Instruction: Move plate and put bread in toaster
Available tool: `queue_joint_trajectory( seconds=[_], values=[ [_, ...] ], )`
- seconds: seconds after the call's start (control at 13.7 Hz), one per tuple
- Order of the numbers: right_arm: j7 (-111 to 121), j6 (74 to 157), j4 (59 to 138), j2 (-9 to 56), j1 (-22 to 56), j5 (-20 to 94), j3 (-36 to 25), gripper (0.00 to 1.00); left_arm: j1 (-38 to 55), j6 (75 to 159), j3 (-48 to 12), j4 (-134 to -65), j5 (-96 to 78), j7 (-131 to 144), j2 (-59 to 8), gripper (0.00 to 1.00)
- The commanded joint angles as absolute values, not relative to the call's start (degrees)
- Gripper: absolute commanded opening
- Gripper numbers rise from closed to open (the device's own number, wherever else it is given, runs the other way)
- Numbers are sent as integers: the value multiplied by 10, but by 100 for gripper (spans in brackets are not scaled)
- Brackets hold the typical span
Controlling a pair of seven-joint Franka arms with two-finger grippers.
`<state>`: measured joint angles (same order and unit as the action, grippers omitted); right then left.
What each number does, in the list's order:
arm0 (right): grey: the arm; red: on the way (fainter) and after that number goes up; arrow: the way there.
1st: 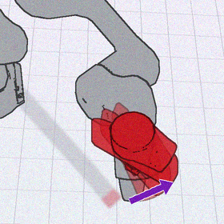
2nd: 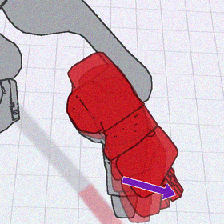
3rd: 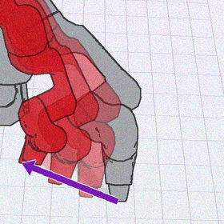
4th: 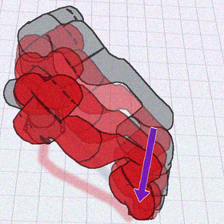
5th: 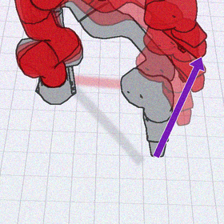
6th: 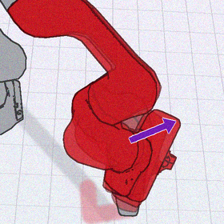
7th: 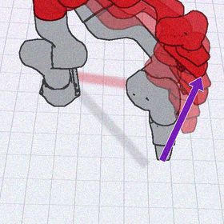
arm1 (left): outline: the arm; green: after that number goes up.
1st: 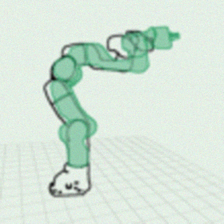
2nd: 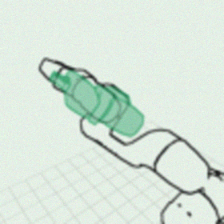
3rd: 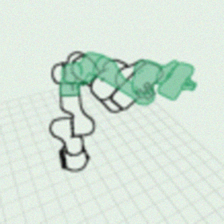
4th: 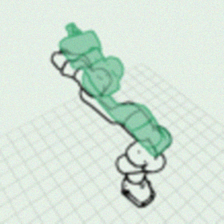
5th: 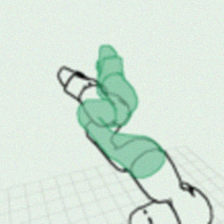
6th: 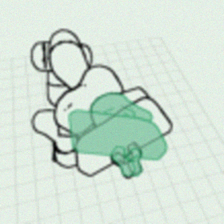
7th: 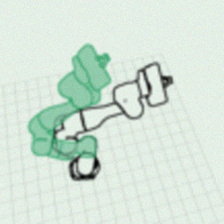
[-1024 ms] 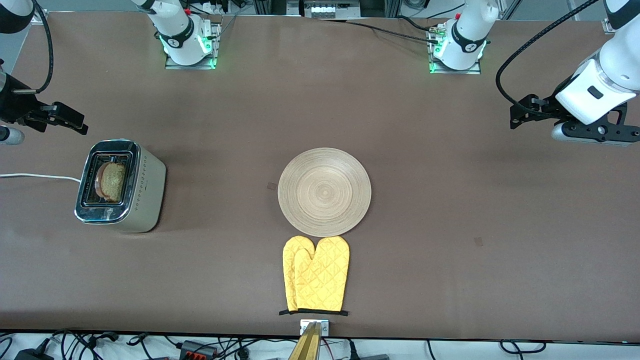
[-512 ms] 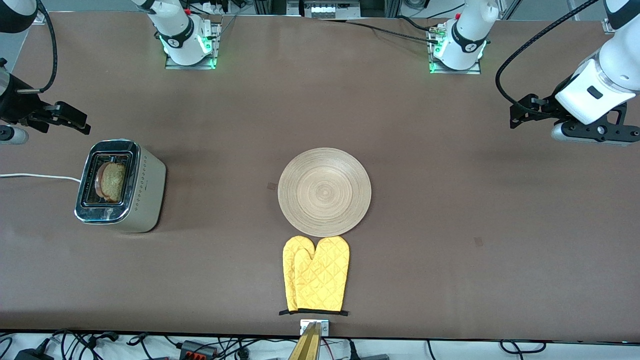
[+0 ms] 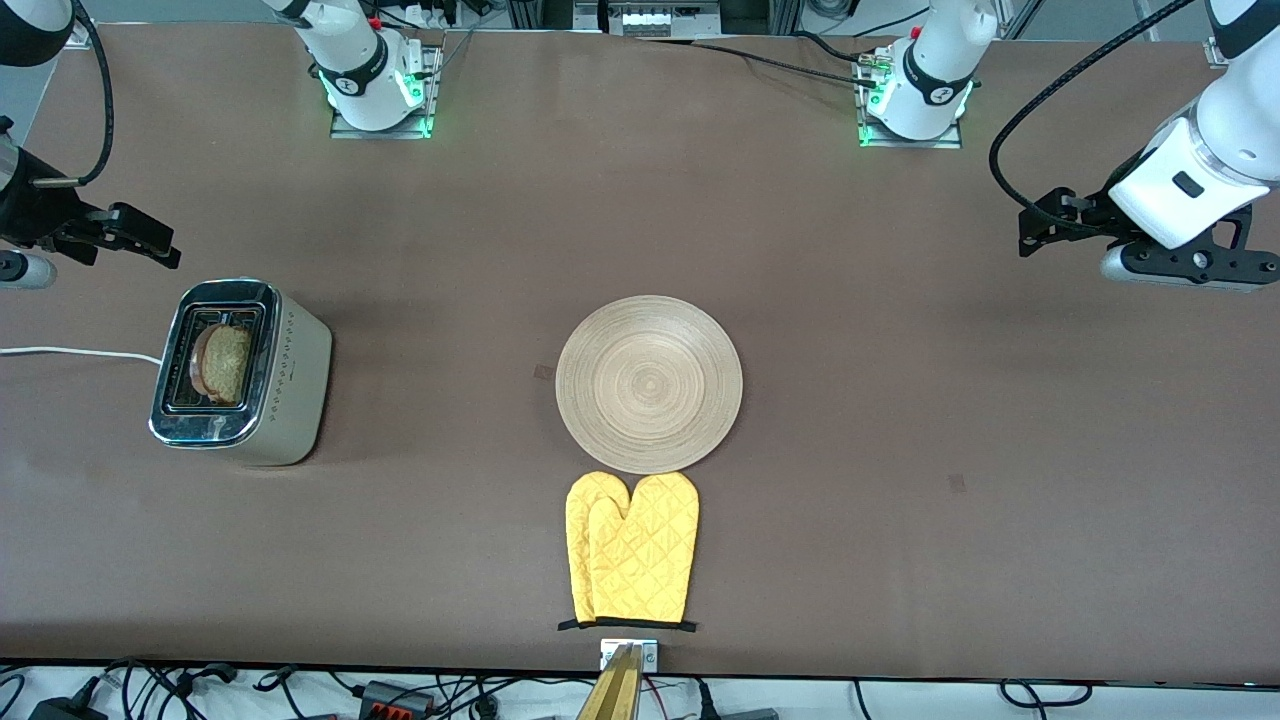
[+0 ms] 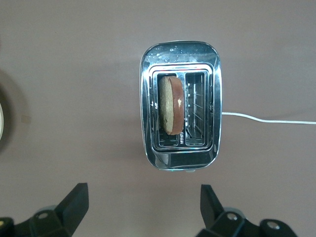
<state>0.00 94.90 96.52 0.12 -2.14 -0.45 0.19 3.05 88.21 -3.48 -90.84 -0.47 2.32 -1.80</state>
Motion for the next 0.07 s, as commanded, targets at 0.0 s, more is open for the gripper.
queue_joint_trajectory(
  seconds=[0.0],
  values=[
    [8,944,967,-4,-32,-5,13,100,30,870,-39,-894,7,30,-22,100]
  ],
)
